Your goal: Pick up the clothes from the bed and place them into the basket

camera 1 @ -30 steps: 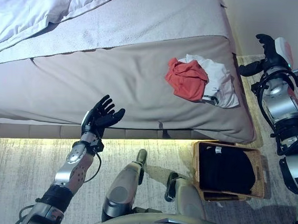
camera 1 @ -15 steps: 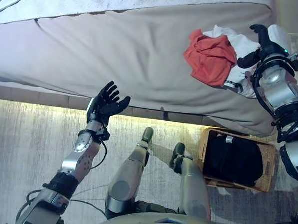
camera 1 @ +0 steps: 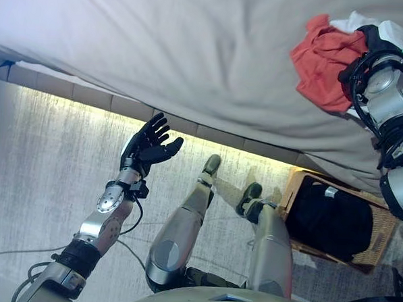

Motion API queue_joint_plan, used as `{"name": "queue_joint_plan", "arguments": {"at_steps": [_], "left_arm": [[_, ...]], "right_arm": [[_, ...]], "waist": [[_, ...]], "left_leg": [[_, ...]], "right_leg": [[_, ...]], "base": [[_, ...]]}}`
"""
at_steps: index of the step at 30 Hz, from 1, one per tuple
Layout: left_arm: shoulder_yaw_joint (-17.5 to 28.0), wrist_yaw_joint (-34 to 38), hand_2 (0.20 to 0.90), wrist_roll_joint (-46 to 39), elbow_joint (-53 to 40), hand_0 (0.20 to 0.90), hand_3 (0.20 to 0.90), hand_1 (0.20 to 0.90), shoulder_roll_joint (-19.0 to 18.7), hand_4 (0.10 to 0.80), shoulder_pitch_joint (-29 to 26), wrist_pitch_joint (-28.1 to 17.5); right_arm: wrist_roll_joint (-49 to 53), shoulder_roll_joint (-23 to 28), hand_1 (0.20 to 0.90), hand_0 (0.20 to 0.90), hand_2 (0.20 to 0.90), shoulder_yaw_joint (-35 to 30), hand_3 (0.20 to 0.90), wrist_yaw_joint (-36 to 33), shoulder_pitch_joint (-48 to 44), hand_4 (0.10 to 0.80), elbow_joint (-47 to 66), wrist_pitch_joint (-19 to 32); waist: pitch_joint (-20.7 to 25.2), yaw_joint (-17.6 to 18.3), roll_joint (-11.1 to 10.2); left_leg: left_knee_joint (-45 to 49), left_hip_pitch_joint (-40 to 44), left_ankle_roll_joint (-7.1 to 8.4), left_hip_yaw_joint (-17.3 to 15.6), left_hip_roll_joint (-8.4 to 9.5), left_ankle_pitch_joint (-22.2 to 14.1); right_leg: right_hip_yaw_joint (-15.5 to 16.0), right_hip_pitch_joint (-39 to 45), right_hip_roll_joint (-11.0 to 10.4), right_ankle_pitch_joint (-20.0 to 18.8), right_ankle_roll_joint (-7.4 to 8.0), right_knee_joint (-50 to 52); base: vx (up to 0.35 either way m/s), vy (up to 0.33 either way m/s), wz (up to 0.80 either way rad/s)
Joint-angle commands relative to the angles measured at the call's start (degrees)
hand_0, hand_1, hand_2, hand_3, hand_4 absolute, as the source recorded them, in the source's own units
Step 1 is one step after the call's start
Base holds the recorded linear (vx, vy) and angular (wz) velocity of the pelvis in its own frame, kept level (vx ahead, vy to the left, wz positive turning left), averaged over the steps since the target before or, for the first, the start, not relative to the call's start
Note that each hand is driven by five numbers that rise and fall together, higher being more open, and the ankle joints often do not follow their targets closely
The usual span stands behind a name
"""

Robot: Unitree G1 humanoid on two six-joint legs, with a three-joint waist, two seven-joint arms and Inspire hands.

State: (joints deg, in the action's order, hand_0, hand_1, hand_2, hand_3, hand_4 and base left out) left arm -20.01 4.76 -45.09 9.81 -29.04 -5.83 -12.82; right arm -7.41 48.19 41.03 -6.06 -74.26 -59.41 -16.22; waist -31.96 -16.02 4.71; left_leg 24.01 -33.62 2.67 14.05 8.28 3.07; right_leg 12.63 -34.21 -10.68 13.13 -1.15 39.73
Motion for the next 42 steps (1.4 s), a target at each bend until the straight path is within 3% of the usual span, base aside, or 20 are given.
{"name": "queue_joint_plan", "arguments": {"at_steps": [1,7,12,13,14,15,16,28,36,37,42], "left_arm": [[2.4,-1.0,0.9,-1.6,-9.4,0.9,0.9,0.9,-3.1,0.8,3.0,-7.2],[4.0,-1.2,0.9,-3.2,-12.4,0.9,0.9,0.9,-3.6,0.8,5.4,-8.5],[5.3,-2.2,0.9,-4.1,-14.0,0.9,0.9,0.9,-3.9,0.8,7.4,-8.6],[5.5,-2.2,0.9,-4.3,-14.2,0.9,0.9,0.9,-3.9,0.8,7.5,-8.5],[5.6,-2.3,0.9,-4.5,-14.4,0.9,0.9,0.9,-4.0,0.8,7.6,-8.5],[5.7,-2.4,0.9,-4.6,-14.5,0.9,0.9,0.9,-4.0,0.8,7.7,-8.6],[5.8,-2.6,0.9,-4.9,-14.5,0.9,0.9,0.9,-4.0,0.8,7.8,-8.7],[6.1,-3.1,0.9,-5.5,-13.4,0.9,0.9,0.9,-4.2,0.8,8.2,-9.3],[6.5,-2.8,0.9,-3.0,-10.3,0.9,0.9,0.9,-3.2,0.8,6.0,-6.9],[6.4,-2.2,0.9,-2.1,-9.3,0.9,0.9,0.9,-2.9,0.8,5.5,-6.3],[5.8,-0.9,0.9,0.1,-6.4,0.9,0.9,0.9,-1.7,0.8,5.3,-4.9]], "right_arm": [[-2.7,3.5,0.9,0.9,0.9,4.5,0.9,-3.0,-9.5,0.8,-1.0,-0.2],[-2.7,4.4,0.9,0.9,0.9,5.2,0.9,-2.8,-11.8,0.8,-4.3,-2.1],[-3.2,5.3,0.9,0.9,0.9,6.5,0.9,0.7,-11.8,0.8,-5.7,-3.8],[-3.5,5.4,0.787,0.787,0.787,6.7,0.768,1.2,-11.6,0.668,-5.8,-3.9],[-3.8,5.4,0.505,0.505,0.505,6.8,0.439,1.5,-11.4,0.339,-5.9,-3.8],[-3.9,5.4,0.505,0.505,0.505,6.9,0.439,1.5,-11.3,0.339,-5.9,-3.8],[-3.9,5.4,0.3,0.3,0.3,7.0,0.2,1.2,-11.0,0.1,-6.1,-3.6],[-5.7,7.5,0.3,0.3,0.3,5.8,0.2,-2.0,-8.7,0.1,-4.8,-1.3],[2.7,9.1,0.3,0.3,0.3,0.6,0.2,-0.8,-5.4,0.1,1.1,4.7],[5.9,10.0,0.3,0.3,0.3,-1.5,0.2,-0.7,-4.0,0.1,3.5,6.6],[10.2,11.7,0.3,0.3,0.3,-5.0,0.2,0.4,-0.2,0.1,7.1,10.4]], "waist": [[2.2,-1.1,2.5],[2.2,-1.9,4.7],[2.2,-2.1,5.2],[2.2,-2.1,5.2],[2.2,-2.0,5.1],[2.2,-2.0,5.0],[2.2,-2.0,4.9],[2.2,-0.4,2.8],[2.2,1.9,-0.8],[3.1,2.9,-1.9],[7.6,4.7,-4.0]], "left_leg": [[11.7,-4.8,-4.96,-5.8,1.05,-13.0],[18.5,-13.0,-5.56,-6.4,1.15,-14.6],[21.4,-16.3,-5.9,-6.8,0.75,-15.6],[21.7,-16.6,-5.94,-6.8,0.64,-15.7],[21.7,-16.7,-5.99,-6.9,0.49,-15.8],[21.7,-16.6,-5.99,-6.9,0.46,-15.8],[21.8,-16.6,-6.01,-7.0,0.3,-15.9],[18.7,-7.6,-5.52,-8.0,-0.85,-16.7],[13.1,7.4,-5.0,-9.7,-2.46,-17.2],[10.6,10.1,-4.87,-10.4,-3.06,-15.2],[4.9,17.0,-4.43,-11.2,-4.54,-14.4]], "right_leg": [[1.2,-2.5,1.9,0.1,-0.58,1.7],[0.3,-11.3,1.4,1.9,-1.19,8.4],[0.1,-14.8,1.4,2.7,-1.59,11.1],[0.1,-15.1,1.5,2.7,-1.64,11.3],[0.1,-15.1,1.6,2.7,-1.69,11.4],[0.1,-15.0,1.6,2.7,-1.7,11.3],[0.2,-14.9,1.7,2.7,-1.74,11.3],[0.5,-5.6,2.4,2.1,-1.46,7.1],[0.0,9.9,2.3,1.5,-1.12,-0.8],[0.0,13.1,2.5,-0.4,-1.35,-4.6],[-1.1,20.6,3.1,-2.3,-0.7,-12.7]], "base": [[-0.025,-0.011,0.15],[-0.023,-0.026,0.08],[-0.015,-0.019,0.13],[-0.003,0.001,0.06],[0.0,0.0,0.0],[0.0,0.0,0.0],[0.008,0.003,-0.05],[0.005,0.023,-0.07],[0.056,0.043,-0.24],[0.074,0.062,-0.29],[0.109,0.046,-0.31]]}}
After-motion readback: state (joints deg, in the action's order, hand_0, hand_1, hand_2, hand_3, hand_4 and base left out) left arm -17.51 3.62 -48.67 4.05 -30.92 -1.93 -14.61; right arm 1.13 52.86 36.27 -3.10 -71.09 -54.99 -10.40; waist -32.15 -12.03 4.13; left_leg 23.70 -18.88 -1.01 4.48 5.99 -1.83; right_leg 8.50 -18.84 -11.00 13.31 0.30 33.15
